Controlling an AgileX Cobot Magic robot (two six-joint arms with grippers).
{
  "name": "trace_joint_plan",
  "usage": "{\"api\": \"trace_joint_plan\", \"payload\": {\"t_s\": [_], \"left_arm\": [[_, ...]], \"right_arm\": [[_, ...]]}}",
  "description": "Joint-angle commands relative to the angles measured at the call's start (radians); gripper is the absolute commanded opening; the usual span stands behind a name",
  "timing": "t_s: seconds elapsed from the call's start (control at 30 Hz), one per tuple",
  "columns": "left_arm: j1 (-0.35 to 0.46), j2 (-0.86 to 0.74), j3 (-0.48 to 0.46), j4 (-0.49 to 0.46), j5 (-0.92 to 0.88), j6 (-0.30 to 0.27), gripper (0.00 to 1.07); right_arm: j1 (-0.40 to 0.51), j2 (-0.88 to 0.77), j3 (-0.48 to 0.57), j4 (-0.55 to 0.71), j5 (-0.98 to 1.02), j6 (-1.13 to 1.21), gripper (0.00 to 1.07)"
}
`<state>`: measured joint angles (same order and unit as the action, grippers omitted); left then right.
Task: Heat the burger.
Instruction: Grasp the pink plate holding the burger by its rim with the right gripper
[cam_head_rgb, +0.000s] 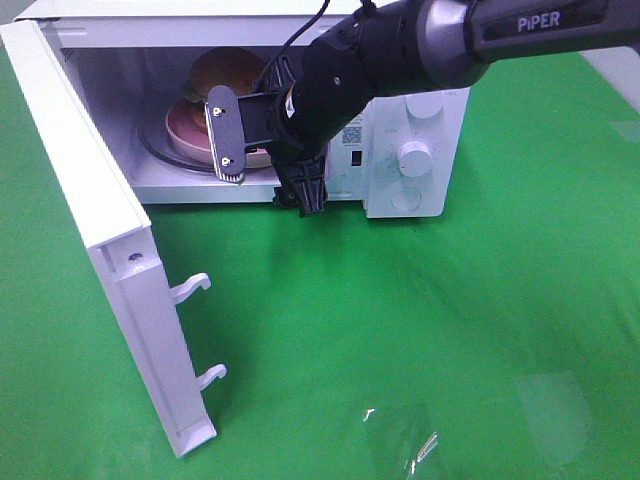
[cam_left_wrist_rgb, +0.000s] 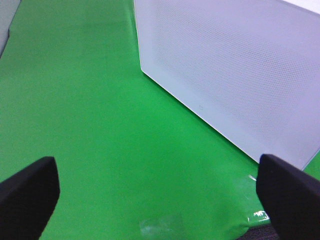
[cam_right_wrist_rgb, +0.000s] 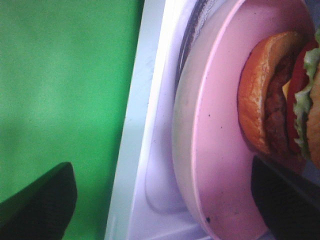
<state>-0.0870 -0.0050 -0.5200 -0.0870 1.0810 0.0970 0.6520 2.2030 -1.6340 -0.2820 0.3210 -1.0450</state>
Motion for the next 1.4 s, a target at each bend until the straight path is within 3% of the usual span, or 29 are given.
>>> {"api": "trace_joint_plan", "payload": {"t_s": [0.03,0.57,0.97,1.1,1.13,1.17,1.2,1.23,1.3,1.33,1.37,1.4], "left_arm": [[0.001,-0.007,0.003,0.001,-0.011,-0.004,1.00],[0.001,-0.007,0.003,0.019,-0.010,-0.004,1.00],[0.001,-0.007,0.003,0.026,-0.011,-0.004,1.00],[0.001,-0.007,0.003,0.026,-0.011,-0.004,1.00],[0.001,-0.007,0.003,0.026,-0.011,-0.004,1.00],[0.001,-0.007,0.003,0.026,-0.011,-0.004,1.00],[0.001,-0.007,0.003,0.026,-0.011,-0.004,1.00],[0.001,-0.007,0.003,0.026,-0.011,-0.004,1.00],[0.001,-0.007,0.003,0.026,-0.011,-0.004,1.00],[0.001,-0.007,0.003,0.026,-0.011,-0.004,1.00],[0.001,-0.007,0.003,0.026,-0.011,-0.004,1.00],[0.001,-0.007,0.003,0.026,-0.011,-0.004,1.00]], "right_arm": [[-0.001,0.032,-0.039,0.008,0.010,0.016,0.90],[-0.001,0.162,-0.218,0.047,0.041,0.023,0.86],[-0.013,0.222,-0.272,0.109,0.053,0.019,0.80],[-0.013,0.222,-0.272,0.111,0.053,0.019,0.70],[-0.013,0.222,-0.272,0.119,0.053,0.019,0.61],[-0.013,0.222,-0.272,0.119,0.053,0.019,0.61],[-0.013,0.222,-0.272,0.145,0.053,0.020,0.48],[-0.013,0.222,-0.272,0.145,0.053,0.020,0.48],[-0.013,0.220,-0.272,0.156,0.055,0.027,0.20],[-0.013,0.220,-0.272,0.156,0.055,0.027,0.20],[-0.013,0.217,-0.272,0.160,0.061,0.027,0.06],[-0.013,0.217,-0.272,0.160,0.061,0.027,0.06]]}}
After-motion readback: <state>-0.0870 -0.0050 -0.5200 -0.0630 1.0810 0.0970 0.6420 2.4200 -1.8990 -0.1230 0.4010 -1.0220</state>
